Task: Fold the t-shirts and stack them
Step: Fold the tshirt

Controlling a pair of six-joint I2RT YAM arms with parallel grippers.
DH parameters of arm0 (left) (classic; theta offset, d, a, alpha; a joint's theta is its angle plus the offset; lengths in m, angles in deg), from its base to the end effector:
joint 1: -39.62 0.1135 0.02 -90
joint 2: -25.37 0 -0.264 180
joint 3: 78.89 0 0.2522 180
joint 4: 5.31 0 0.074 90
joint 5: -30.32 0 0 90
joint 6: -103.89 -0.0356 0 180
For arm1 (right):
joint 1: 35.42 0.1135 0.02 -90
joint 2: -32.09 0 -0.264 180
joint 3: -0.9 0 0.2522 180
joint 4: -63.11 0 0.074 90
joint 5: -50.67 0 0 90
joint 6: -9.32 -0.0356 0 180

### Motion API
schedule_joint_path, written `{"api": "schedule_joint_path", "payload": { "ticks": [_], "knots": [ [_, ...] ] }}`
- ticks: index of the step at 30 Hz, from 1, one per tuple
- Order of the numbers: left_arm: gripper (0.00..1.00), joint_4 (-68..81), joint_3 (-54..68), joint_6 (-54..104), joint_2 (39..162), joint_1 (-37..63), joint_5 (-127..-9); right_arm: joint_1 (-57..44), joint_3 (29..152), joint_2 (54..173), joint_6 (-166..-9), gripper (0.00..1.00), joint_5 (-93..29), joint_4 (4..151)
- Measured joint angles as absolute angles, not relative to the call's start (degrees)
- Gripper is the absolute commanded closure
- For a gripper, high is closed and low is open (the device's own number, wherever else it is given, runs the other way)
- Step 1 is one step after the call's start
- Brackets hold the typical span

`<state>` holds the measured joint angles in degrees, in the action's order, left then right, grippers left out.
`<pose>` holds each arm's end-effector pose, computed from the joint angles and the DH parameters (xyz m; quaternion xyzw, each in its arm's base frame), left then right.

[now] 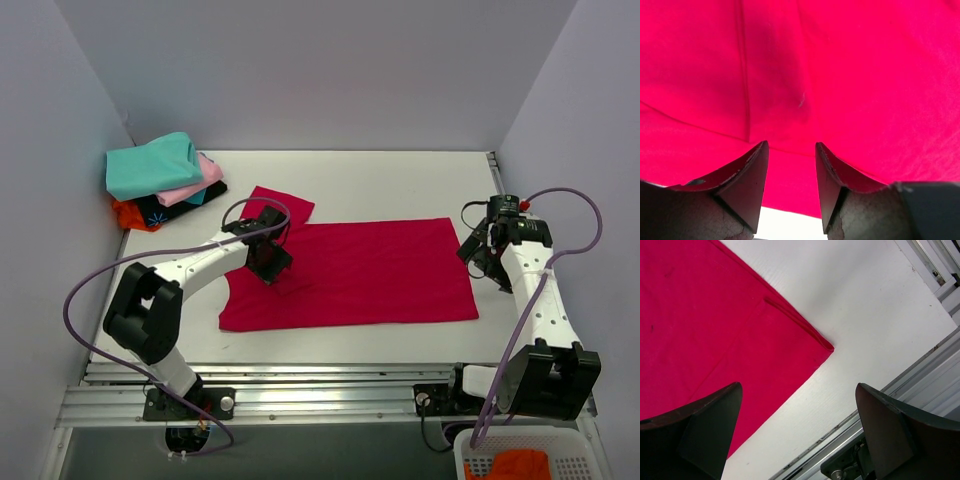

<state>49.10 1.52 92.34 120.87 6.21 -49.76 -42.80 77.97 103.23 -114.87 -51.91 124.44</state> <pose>0.2763 -0.1749 0.2085 -0.3897 0.8997 -0.0992 0.1698 0.2442 -0.0395 0.2999 0.3672 0.8757 -0.0332 0.3118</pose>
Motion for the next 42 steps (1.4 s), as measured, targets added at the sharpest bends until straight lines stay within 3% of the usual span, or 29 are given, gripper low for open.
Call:
{"api": "schedule_joint_path", "payload": {
  "ticks": [31, 42],
  "knots": [
    [0.51, 42.5, -7.0, 92.7, 122.5, 4.0, -46.4, -40.6, 78.0, 104.4, -114.4, 0.09, -53.6, 124.4],
    [0.60, 42.6, -4.6, 92.4, 124.6, 3.5, -46.2, -40.4, 78.0, 104.4, -114.0, 0.10, -53.6, 124.4]
  ]
}}
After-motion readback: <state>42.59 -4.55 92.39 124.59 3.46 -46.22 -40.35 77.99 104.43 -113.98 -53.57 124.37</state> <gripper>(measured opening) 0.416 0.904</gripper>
